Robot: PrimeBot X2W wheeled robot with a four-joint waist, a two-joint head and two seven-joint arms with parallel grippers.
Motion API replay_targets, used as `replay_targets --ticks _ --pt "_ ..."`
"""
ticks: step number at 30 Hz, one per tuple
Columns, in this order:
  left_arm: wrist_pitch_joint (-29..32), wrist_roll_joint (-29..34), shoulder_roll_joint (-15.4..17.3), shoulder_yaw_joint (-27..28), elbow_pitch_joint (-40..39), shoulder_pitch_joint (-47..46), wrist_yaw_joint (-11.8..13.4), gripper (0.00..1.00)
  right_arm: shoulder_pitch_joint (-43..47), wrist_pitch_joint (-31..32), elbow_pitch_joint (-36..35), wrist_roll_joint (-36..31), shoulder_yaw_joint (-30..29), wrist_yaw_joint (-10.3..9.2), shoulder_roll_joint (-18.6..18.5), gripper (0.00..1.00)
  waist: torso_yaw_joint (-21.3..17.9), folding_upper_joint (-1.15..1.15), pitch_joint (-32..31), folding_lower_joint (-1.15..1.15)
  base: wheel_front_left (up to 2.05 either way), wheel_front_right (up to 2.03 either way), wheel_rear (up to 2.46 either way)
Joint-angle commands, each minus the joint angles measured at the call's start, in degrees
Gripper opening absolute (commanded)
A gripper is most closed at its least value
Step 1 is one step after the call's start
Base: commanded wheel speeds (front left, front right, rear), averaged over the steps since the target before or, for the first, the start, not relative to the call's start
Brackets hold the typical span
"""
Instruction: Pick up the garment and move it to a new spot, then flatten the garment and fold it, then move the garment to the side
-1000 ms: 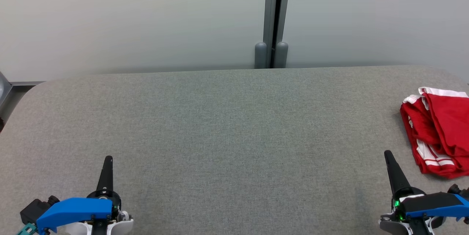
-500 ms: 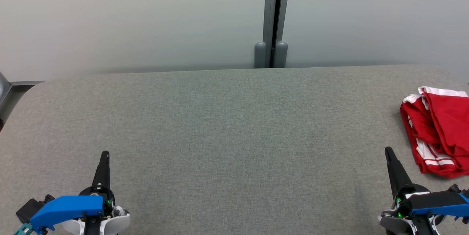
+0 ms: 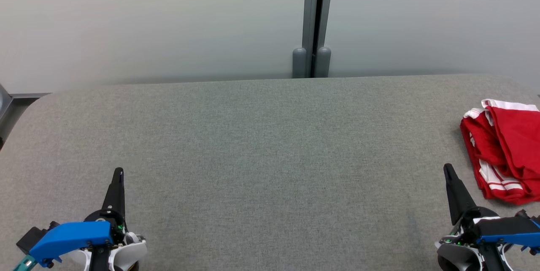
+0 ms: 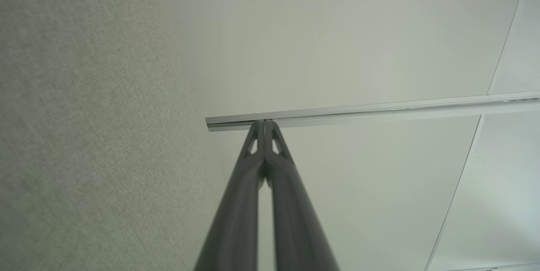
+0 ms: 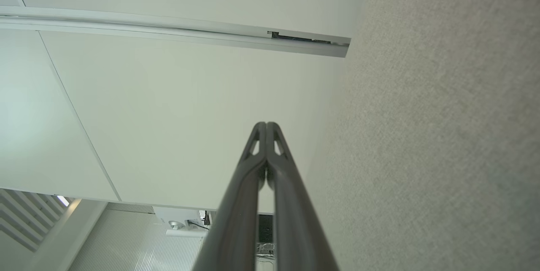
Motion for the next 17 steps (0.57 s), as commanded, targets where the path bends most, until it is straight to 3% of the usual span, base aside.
replay_targets --ticks 1,17 --pt "0.33 -0.88 -0.14 0.51 -0.44 -0.89 -0.47 0.0 -0.61 0.41 -0.28 1.15 -0.18 0.02 -0.16 0.0 0.0 0.0 0.01 0.0 0.0 0.0 0.0" --pt "1.59 -4.97 -0.36 1.19 -1.36 -1.05 -0.53 0.0 -1.15 1.15 -0.37 5.92 -0.23 0.02 -0.15 0.0 -0.08 0.0 0.12 0.0 0.0 0.0 0.0"
